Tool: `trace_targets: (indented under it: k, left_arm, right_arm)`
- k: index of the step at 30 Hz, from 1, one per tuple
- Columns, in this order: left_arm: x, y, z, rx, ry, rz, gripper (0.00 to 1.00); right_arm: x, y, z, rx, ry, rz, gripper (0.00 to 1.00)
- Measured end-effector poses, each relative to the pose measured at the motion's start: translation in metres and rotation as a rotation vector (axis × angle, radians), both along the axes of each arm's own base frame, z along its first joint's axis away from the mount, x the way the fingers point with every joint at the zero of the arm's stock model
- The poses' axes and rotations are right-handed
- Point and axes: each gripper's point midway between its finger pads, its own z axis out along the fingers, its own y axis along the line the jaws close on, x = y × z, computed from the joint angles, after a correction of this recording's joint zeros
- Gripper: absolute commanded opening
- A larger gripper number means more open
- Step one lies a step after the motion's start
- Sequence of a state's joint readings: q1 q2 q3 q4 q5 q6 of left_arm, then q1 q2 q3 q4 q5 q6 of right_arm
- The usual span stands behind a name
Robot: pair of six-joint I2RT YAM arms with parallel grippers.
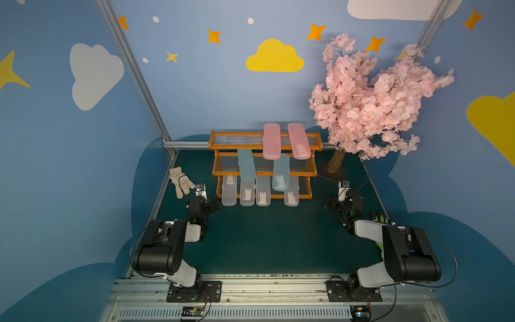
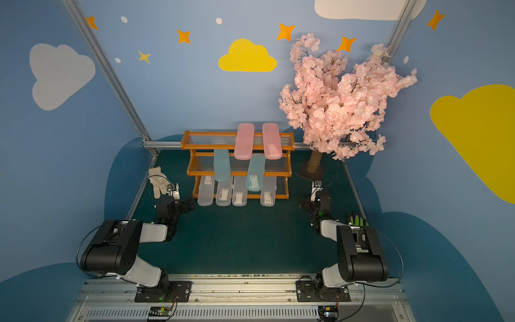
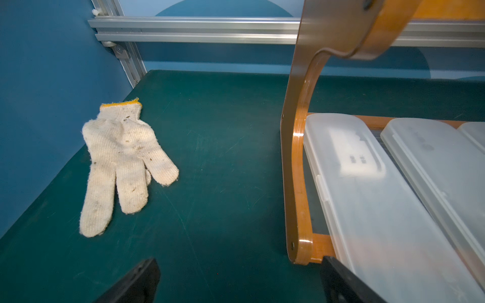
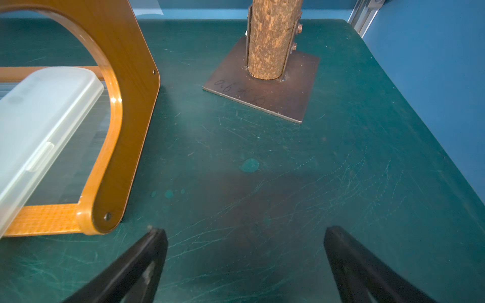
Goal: Place the pencil cases on the shelf according to color
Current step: Reset both arms
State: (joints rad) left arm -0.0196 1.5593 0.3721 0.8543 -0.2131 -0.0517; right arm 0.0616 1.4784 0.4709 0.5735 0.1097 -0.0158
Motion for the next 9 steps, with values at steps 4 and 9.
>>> trace_targets:
  k: [4, 9]
  left_arm:
    - [0.0000, 0.0000, 0.0000, 0.000, 0.000, 0.000, 1.00]
    - [0.0000, -0.0001, 0.0000, 0.000, 0.000, 0.000, 1.00]
  right_arm:
    - [0.0000, 0.0001, 0.0001, -0.001, 0.000, 0.001, 0.99]
    - [0.0000, 0.0014, 0.0001, -0.005, 0.000, 0.006, 0.99]
